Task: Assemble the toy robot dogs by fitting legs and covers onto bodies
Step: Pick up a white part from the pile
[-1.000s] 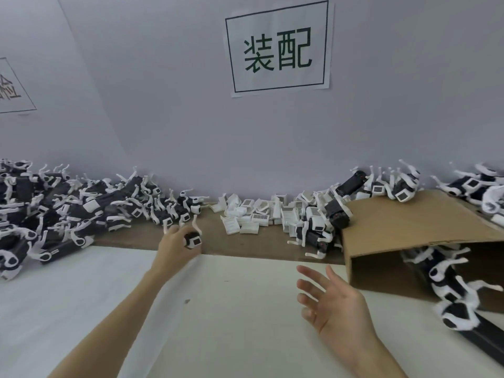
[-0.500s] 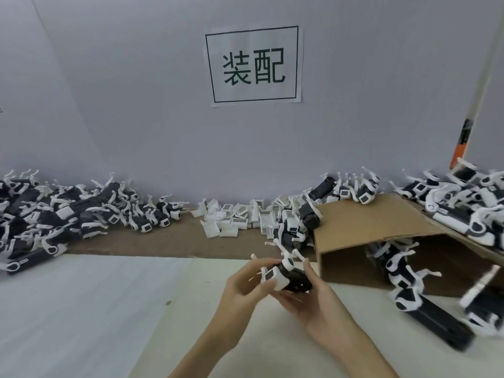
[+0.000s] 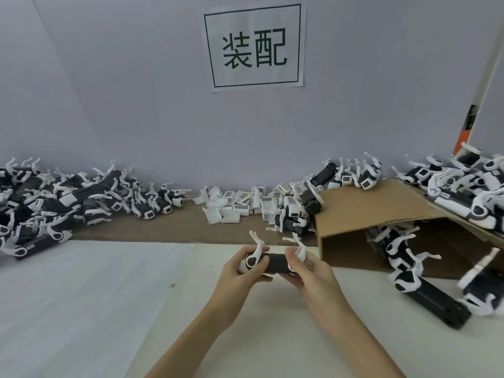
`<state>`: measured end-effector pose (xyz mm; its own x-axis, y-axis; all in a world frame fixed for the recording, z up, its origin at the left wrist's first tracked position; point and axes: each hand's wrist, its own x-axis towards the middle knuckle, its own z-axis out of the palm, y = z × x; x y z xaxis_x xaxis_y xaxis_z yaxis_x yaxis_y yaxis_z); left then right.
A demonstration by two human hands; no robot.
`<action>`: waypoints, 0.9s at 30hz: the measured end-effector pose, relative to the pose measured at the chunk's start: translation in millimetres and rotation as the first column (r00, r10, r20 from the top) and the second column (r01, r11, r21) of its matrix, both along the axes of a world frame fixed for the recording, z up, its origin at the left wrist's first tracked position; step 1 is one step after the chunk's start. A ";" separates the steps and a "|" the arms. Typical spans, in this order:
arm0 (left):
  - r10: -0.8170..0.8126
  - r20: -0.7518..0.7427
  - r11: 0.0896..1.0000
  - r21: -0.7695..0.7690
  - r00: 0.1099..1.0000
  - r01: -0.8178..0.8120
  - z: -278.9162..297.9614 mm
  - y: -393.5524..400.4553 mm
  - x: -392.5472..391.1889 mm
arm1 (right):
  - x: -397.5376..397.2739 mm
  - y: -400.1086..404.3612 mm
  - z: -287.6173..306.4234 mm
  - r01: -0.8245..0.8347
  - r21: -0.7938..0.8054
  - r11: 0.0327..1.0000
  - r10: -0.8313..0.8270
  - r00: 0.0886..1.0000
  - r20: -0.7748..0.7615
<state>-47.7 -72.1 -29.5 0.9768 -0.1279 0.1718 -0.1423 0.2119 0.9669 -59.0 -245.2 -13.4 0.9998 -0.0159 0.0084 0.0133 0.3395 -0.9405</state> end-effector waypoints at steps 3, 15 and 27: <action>-0.049 0.000 0.999 -0.021 0.999 0.049 7.7 5.7 -2.0 | -4.5 -1.1 3.7 0.044 -0.172 0.984 -0.037 0.999 0.040; -0.365 -0.114 0.891 -0.332 0.924 0.311 19.3 33.9 4.8 | -4.2 -19.2 4.9 -0.310 0.216 0.926 0.346 0.925 -0.157; 0.207 -0.010 0.927 0.323 0.978 -0.193 6.9 27.3 7.9 | -4.7 -3.7 -8.4 -0.177 -0.287 0.942 0.203 0.977 0.063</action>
